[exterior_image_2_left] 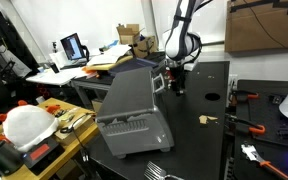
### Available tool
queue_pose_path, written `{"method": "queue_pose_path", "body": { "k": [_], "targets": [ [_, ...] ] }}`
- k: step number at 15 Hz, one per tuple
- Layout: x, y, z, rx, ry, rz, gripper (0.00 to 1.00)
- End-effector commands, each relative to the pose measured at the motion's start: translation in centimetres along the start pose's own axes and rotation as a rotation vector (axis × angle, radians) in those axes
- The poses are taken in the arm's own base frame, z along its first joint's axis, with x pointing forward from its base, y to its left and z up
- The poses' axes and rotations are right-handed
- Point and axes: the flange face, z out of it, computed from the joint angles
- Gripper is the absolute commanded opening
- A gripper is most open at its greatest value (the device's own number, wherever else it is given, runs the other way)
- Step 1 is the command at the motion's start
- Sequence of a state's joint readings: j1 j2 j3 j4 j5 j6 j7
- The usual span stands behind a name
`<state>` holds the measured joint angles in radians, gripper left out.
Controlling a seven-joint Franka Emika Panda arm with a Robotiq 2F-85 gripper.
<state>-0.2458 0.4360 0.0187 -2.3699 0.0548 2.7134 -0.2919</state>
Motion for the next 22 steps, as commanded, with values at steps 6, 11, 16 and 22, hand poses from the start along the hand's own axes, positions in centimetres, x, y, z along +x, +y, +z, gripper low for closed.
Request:
{"method": "queue_pose_path", "body": {
  "k": [6, 11, 16, 22],
  "targets": [
    [0.2, 1.0, 1.1, -0.026, 0.048, -0.034, 0.98],
    [0.2, 1.2, 1.1, -0.036, 0.063, -0.033, 0.53],
    [0.0, 1.7, 0.4, -0.051, 0.065, -0.025, 0.16],
    [-0.2, 2.7, -0.8, -0.07, 0.052, 0.011, 0.06]
  ]
}}
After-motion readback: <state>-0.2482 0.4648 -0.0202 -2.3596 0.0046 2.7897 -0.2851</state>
